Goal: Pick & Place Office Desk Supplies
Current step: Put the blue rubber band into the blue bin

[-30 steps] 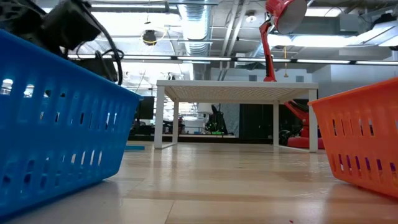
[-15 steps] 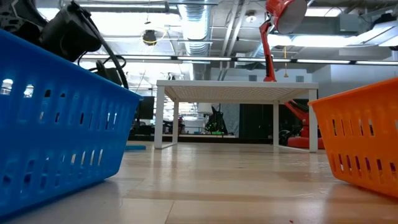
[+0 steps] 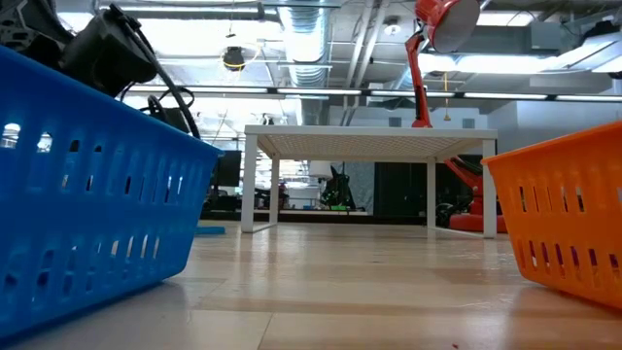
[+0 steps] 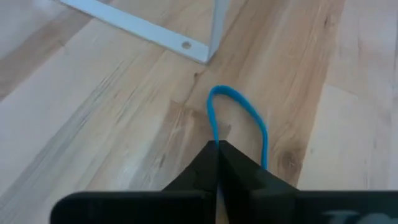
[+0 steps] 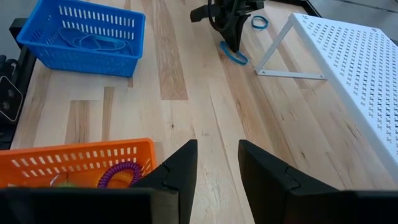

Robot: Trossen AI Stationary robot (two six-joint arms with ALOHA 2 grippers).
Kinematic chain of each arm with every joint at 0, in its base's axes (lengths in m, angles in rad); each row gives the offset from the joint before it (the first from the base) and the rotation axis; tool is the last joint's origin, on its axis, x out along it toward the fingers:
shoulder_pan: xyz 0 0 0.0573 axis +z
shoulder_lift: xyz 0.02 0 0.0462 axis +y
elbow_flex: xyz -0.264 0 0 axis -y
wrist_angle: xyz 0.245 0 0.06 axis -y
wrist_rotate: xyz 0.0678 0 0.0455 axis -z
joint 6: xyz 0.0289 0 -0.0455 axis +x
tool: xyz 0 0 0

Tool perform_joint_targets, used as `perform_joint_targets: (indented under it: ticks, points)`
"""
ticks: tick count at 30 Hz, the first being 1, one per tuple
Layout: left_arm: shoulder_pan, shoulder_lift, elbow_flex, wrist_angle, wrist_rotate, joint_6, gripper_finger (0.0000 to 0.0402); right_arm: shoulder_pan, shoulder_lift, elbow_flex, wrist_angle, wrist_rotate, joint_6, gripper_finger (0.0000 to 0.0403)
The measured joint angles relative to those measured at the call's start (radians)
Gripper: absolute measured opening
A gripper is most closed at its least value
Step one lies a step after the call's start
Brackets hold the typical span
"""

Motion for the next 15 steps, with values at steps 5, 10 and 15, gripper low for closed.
perform_joint_targets:
  ticks: [5,10,15]
  points:
    - [-0.066,-0.095,-0.004,-0.016,0.010,0.000,0.0001,0.000,0.000,0.000,0.000,-0.002,0.000,0.0113]
    - [-0.158,-0.173,-0.003,-0.007,0.006,0.000,0.0001,0.000,0.000,0.000,0.002,-0.003,0.002,0.0113]
    - [-0.263,-0.207,-0.003,0.037,0.008,0.001,0.0000,0.000,0.000,0.000,0.005,-0.003,0.002,0.0113]
